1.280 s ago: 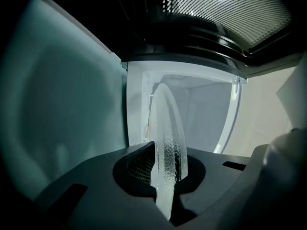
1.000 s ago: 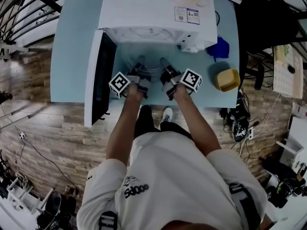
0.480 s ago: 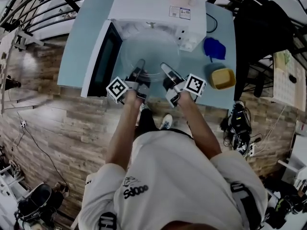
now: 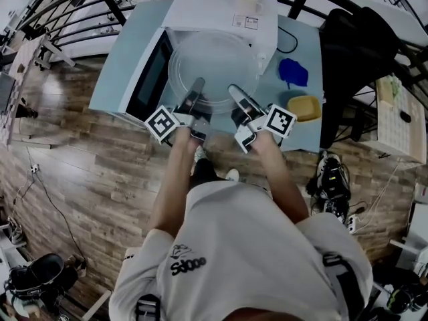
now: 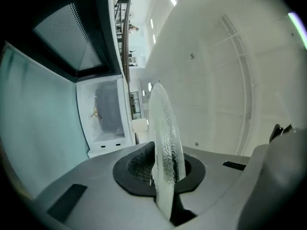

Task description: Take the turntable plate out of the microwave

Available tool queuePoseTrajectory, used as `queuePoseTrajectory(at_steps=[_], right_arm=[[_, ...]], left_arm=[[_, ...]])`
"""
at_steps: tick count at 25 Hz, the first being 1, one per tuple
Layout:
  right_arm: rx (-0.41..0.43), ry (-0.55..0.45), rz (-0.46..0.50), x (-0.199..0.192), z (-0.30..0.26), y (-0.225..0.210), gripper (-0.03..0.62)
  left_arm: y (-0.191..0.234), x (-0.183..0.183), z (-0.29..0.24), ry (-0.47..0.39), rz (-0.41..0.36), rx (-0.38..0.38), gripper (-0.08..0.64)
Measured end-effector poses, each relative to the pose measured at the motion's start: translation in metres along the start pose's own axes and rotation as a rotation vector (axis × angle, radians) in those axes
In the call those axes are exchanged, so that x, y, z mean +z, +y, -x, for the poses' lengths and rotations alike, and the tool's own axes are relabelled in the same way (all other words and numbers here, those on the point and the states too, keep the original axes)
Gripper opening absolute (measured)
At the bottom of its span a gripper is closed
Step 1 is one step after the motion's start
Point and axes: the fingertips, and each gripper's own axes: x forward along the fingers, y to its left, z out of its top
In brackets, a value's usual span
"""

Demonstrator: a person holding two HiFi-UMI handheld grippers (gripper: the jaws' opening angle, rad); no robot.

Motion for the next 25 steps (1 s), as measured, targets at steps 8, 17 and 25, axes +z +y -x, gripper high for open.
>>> queuePoseTrajectory(at_steps=[8, 17, 25], right_arm=[[0.033, 0.026, 0.099, 0.007, 0.015, 0.053, 0.064], [0.057, 0.001, 0.147, 0.017, 0.023, 0.081, 0.064], [0.048, -0.010, 0.153, 0.026, 0.023, 0.077, 0.067]], left_arm=[[-0.052, -0.013, 0.008, -0.007, -0.015, -0.059, 0.041], [-0.083, -0.018, 0.005, 0.012, -0.027, -0.090, 0.041], [-0.083, -0.018, -0.008, 0.043, -0.042, -0.080, 0.041]])
